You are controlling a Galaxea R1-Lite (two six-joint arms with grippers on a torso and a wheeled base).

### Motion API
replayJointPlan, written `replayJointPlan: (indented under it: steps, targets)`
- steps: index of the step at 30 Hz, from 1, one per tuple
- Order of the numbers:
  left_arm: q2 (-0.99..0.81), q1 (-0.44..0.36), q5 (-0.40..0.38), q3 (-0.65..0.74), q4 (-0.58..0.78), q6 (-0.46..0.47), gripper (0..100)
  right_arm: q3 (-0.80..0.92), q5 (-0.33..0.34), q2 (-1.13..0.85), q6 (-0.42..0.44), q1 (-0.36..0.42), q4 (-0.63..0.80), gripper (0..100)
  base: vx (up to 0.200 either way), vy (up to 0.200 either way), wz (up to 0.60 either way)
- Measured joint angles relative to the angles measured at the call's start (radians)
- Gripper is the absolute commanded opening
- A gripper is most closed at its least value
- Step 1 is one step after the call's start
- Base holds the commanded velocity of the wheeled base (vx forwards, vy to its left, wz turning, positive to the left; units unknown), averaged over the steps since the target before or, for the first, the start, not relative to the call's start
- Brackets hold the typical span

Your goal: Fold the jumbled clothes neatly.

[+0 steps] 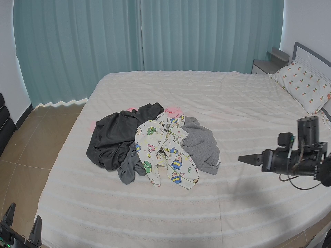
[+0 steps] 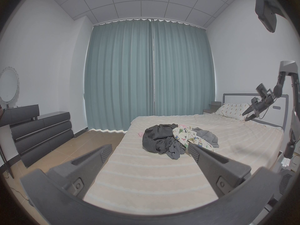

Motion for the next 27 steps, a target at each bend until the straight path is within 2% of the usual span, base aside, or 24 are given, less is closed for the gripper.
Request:
replayJointPlan:
  steps: [12, 20, 27]
  targets:
    - [0.000, 0.000, 0.000, 0.000, 0.000, -0.003, 100, -0.342, -0.164, 0.573, 0.154, 0.135, -0.183, 100, 0.000, 0.000, 0.00]
    - [0.000, 0.000, 0.000, 0.000, 0.000, -0.005, 100, -0.538, -0.193, 0.747, 0.179, 0.155, -0.116, 100, 0.000, 0.000, 0.00]
    - [0.000, 0.000, 0.000, 0.000, 0.000, -0.005, 100, -0.606, -0.196, 0.826, 0.175, 0.148, -0.098, 100, 0.000, 0.000, 0.00]
